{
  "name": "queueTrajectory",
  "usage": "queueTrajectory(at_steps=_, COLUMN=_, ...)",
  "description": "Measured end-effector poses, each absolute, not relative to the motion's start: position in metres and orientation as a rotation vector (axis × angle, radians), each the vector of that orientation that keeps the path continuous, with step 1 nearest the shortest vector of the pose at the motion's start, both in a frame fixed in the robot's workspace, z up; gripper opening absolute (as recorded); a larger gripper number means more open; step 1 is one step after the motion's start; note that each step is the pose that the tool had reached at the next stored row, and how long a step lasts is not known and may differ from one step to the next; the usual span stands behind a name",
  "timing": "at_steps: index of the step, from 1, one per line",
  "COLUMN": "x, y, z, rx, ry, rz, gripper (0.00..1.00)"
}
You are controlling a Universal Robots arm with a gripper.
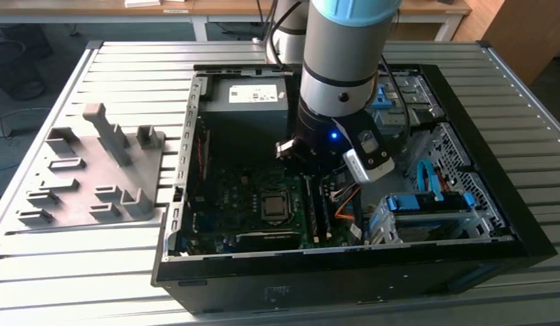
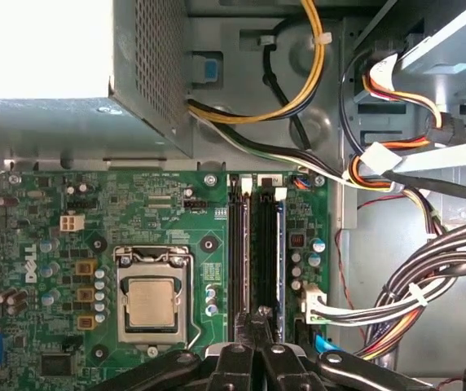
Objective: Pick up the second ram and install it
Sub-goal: 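Insert the second ram into the second slot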
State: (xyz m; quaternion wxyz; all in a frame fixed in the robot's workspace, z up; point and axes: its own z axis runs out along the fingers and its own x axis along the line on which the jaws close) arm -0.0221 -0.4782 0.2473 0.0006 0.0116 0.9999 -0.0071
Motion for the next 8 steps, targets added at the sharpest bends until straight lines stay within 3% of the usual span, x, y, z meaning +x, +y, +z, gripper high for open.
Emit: queueTrajectory(at_steps=8, x=-0.0221, y=-0.4782, z=0.2484, rx=0.036, ry=3.14, rz=-0.022, gripper=0.1)
